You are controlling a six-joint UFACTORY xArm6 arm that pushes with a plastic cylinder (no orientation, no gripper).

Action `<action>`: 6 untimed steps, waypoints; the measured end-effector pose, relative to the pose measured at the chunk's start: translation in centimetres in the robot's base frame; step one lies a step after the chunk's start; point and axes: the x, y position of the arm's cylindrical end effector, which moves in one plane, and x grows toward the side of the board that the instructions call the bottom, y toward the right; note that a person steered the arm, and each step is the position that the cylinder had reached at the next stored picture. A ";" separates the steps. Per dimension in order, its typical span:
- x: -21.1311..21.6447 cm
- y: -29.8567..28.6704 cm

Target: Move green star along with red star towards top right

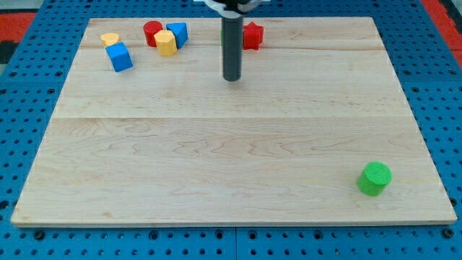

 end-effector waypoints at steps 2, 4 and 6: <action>-4.1 -3.4; -7.9 -3.6; -9.7 -0.5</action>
